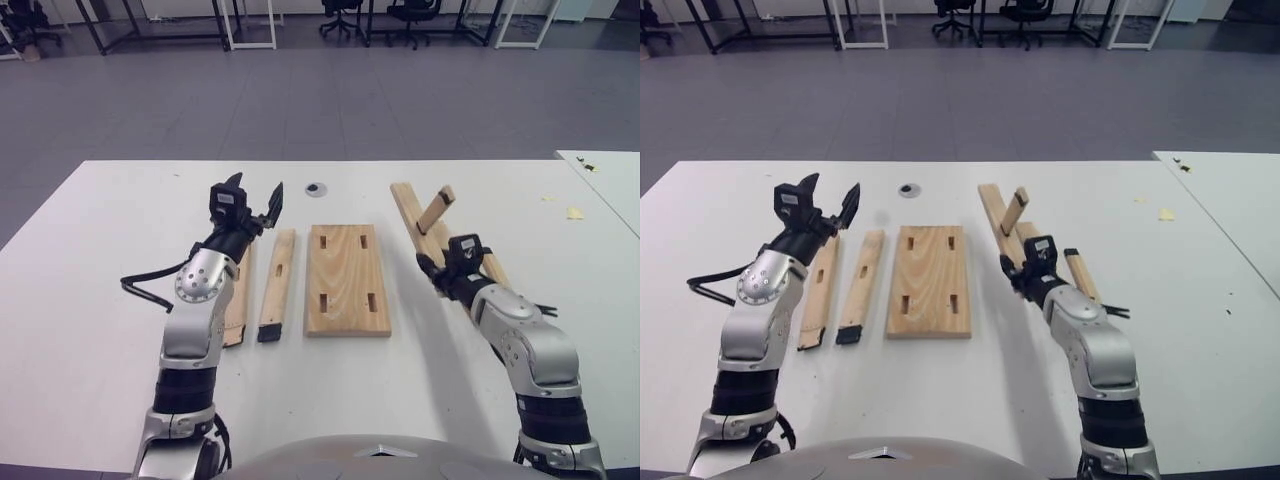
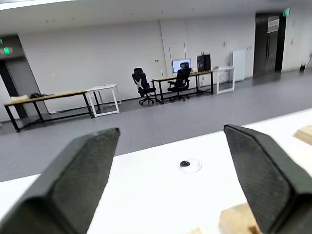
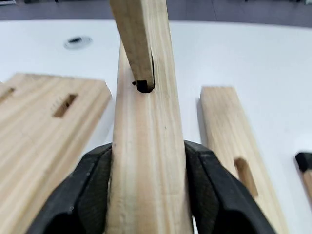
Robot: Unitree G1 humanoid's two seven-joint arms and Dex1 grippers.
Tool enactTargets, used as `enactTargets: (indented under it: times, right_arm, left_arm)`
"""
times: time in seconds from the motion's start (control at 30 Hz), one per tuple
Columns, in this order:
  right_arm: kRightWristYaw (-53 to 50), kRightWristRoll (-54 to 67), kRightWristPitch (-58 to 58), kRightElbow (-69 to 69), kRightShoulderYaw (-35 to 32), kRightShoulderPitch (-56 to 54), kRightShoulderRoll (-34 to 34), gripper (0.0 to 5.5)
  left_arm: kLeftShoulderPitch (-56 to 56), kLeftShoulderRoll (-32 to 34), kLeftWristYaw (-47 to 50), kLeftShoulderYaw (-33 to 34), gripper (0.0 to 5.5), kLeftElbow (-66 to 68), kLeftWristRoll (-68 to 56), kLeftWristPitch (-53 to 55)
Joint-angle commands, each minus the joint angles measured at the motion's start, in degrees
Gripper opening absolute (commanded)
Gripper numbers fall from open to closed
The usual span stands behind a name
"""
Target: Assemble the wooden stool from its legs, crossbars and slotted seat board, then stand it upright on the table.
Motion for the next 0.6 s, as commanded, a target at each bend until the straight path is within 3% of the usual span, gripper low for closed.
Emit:
enactTargets:
  times: [0.03, 0.13, 0.27, 0.5, 0.6]
  right_arm:
    - [4.7, 0.8, -3.9, -2.2, 1.2, -4.8, -2.2, 2.10]
    - [8.7, 1.3, -5.9, -3.1, 3.2, -7.7, -3.4, 2.10]
    - [12.6, 1.1, -8.2, -4.7, 6.6, -9.6, -4.0, 2.10]
    - [16.8, 2.2, -10.4, -7.2, 9.1, -8.7, -5.3, 2.10]
    - [18.3, 2.4, -11.4, -7.5, 9.5, -8.4, -5.8, 2.10]
  left_arm:
    - [-7.1, -4.1, -1.5, 5.4, 3.92, 4.0, -15.0, 8.7]
    - [-11.6, -7.8, -1.4, 9.2, 3.92, 6.9, -30.6, 18.6]
    - [-12.3, -10.6, 0.6, 11.1, 3.92, 7.1, -41.7, 24.8]
    - [-11.7, -9.7, 2.4, 11.3, 3.92, 6.2, -46.1, 26.9]
    - [-11.9, -9.3, 2.4, 11.3, 3.43, 6.1, -46.2, 26.7]
